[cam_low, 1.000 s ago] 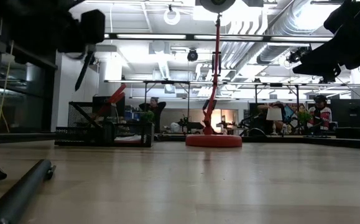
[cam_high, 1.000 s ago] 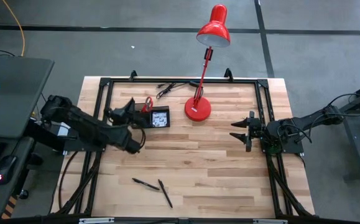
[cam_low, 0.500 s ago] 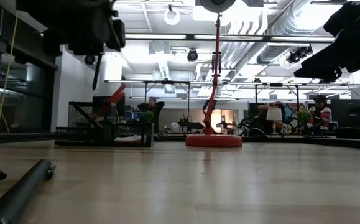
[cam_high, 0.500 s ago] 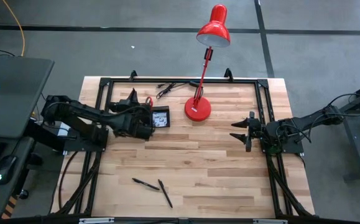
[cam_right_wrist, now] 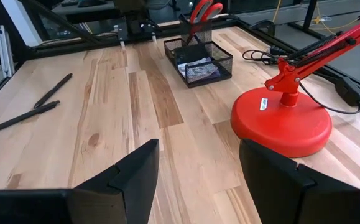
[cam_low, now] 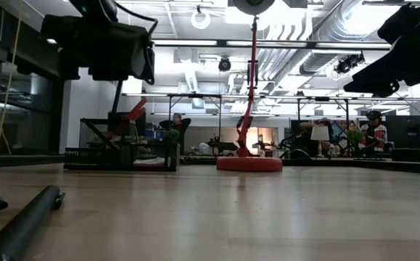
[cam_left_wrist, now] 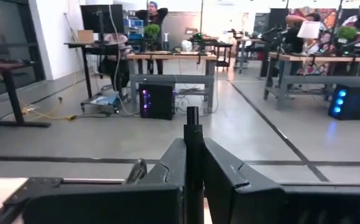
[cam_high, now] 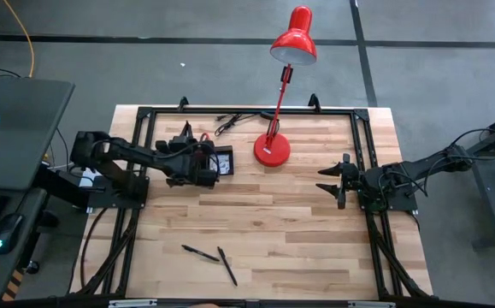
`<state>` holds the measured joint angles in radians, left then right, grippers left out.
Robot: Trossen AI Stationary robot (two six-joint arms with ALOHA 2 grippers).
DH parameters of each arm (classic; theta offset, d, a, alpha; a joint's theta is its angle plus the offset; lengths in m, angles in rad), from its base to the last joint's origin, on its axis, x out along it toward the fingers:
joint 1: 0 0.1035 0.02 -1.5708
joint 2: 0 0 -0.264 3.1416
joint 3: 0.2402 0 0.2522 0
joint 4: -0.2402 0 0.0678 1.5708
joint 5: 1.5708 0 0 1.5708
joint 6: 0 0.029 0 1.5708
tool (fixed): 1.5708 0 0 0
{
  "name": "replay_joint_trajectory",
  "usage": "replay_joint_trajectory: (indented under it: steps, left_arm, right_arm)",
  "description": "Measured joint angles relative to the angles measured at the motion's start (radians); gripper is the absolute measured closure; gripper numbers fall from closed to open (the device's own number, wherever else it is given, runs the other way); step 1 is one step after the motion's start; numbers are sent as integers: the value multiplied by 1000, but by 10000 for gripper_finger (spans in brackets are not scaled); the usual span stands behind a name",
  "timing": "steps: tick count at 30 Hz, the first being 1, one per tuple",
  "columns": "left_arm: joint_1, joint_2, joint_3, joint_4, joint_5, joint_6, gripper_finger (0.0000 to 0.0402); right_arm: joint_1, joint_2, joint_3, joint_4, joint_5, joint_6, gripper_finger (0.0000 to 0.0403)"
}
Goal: Pick and place office supplies into organizer
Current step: Put the black pen into the black desk organizer
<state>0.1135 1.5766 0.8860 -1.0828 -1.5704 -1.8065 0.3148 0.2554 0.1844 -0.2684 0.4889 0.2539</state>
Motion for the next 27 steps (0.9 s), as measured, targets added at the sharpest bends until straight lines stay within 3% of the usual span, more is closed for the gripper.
replay_joint_trajectory:
  steps: [18, 27]
  left_arm:
    - [15, 25, -159, 100, 5, -113, 374]
    - [44, 24, -266, 292, 39, -113, 380]
  right_arm:
    - [0, 0, 0, -5, 1, 0, 187]
    - [0, 0, 0, -5, 4, 0, 187]
